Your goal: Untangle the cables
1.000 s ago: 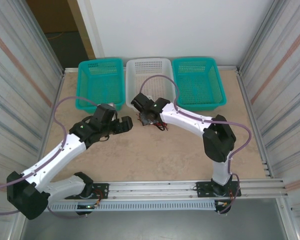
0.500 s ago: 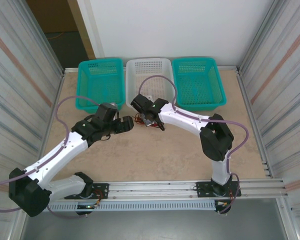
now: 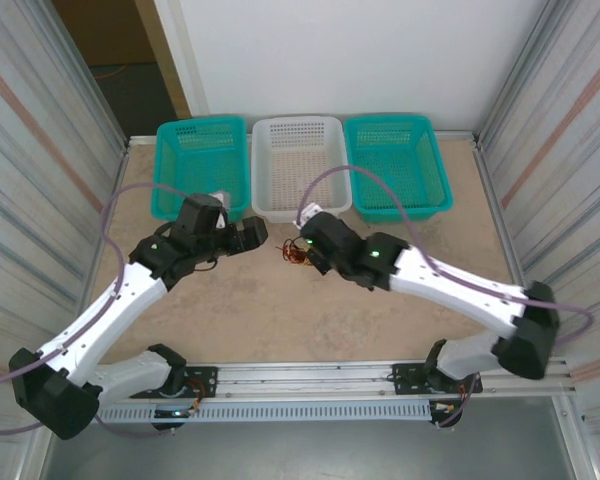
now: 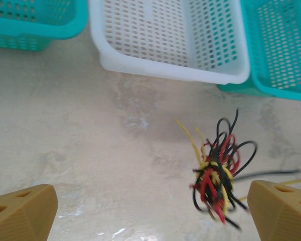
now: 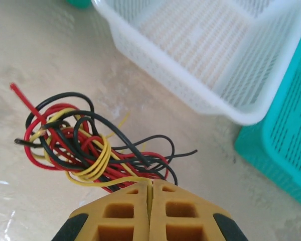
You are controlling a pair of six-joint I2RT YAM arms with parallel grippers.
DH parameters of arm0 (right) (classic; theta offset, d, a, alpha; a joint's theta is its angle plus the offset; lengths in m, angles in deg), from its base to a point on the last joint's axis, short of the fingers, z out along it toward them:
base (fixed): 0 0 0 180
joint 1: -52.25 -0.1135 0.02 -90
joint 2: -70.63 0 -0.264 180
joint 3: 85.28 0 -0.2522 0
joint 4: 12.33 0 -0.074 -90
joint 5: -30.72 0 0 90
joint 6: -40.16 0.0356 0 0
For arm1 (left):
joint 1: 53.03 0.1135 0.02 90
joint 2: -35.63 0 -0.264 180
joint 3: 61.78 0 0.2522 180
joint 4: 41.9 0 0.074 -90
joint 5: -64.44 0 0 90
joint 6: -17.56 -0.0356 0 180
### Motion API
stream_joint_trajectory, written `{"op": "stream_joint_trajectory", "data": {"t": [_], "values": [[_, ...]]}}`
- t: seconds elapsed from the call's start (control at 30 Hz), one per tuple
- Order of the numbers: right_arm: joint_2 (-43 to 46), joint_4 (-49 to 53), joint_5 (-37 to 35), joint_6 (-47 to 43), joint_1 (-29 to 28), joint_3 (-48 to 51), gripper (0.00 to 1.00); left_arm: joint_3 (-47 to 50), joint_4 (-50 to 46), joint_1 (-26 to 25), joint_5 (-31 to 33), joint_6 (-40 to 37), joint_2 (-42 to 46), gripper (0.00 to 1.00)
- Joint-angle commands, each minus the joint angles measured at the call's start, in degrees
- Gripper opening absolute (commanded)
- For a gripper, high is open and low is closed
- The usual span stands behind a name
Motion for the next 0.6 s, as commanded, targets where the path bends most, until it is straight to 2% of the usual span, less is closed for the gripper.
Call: {"op": "stream_joint_trajectory", "data": {"t": [0.0,0.1,0.2,0.4,0.57], "values": [[5.0,-3.1,7.0,-6.0,1.5,-0.4,0.00,-3.2,2.2,1.2,-9.0,-1.2,0.5,0.98],[5.7,0.8,16.1,-5.0,4.1,-3.3,0.00,-5.2,2.8,3.2,-15.0,-2.8,-0.9,0.99],[6.6,1.6,20.7,-4.7,5.5,-4.8,0.00,-5.5,4.2,5.4,-20.8,-0.7,-2.6,0.99],[5.9,3.5,28.6,-4.7,6.2,-9.9,0.00,0.6,16.6,5.4,-31.5,6.0,-3.1,0.99],[3.7,5.9,31.5,-6.1,4.4,-14.3,0.00,0.5,12.8,5.9,-35.6,0.6,-5.8,0.99]]}}
